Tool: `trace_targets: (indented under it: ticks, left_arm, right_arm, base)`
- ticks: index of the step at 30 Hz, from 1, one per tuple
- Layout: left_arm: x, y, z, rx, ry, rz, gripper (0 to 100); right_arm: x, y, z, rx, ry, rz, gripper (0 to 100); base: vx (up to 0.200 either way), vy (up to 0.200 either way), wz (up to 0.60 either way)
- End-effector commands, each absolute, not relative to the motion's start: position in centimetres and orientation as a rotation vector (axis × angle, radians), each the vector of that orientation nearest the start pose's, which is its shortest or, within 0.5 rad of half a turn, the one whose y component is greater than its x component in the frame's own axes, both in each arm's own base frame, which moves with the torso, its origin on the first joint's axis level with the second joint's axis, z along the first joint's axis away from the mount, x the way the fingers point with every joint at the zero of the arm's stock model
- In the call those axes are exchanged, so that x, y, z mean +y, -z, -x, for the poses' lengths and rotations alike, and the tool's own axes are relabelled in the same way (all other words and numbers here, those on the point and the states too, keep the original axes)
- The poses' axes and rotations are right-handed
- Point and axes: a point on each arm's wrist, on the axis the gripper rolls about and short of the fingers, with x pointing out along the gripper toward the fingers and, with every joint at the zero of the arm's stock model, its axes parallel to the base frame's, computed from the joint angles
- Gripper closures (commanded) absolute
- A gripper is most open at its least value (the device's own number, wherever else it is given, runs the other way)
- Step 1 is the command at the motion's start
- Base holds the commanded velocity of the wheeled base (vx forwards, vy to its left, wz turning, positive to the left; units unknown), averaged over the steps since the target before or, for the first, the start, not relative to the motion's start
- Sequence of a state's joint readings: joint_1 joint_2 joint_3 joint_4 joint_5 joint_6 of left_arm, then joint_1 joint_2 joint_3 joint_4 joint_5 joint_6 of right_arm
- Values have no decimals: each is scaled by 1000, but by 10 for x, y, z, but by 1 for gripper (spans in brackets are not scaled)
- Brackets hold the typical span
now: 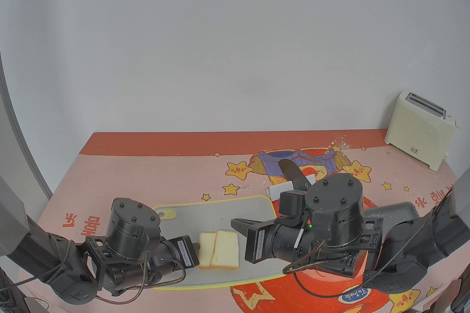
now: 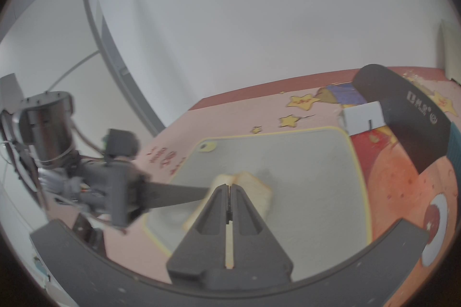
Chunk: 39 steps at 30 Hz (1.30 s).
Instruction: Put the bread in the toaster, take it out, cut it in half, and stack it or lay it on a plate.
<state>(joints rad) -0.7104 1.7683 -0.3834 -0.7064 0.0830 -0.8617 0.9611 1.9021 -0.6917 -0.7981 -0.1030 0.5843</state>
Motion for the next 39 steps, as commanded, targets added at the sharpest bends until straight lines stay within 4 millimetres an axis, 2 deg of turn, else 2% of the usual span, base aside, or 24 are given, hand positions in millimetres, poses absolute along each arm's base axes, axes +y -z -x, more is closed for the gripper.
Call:
trace_targets:
  ticks: [1,4,8,11,29,39]
  left_arm:
    - [-158,-72,-187,839,282,538,100]
    - [-158,-72,-187,839,282,538,100]
    - [-158,-71,-187,842,281,537,100]
    - [-158,-71,-187,840,282,538,100]
    - [-158,-71,-187,840,281,537,100]
    - [-158,-71,-187,841,280,536,100]
  right_arm:
    - [268,-99,-194,597,-671,-318,100]
    - [271,-87,-198,630,-621,-283,100]
    - [276,-72,-194,683,-612,-238,100]
    - [278,-67,-194,691,-612,-233,100]
    - [272,-75,-199,668,-594,-248,100]
    - [264,-66,-202,688,-574,-196,100]
  base:
    - [0,0,0]
    - [0,0,0]
    - [0,0,0]
    - [0,0,0]
    - [0,0,0]
    - [0,0,0]
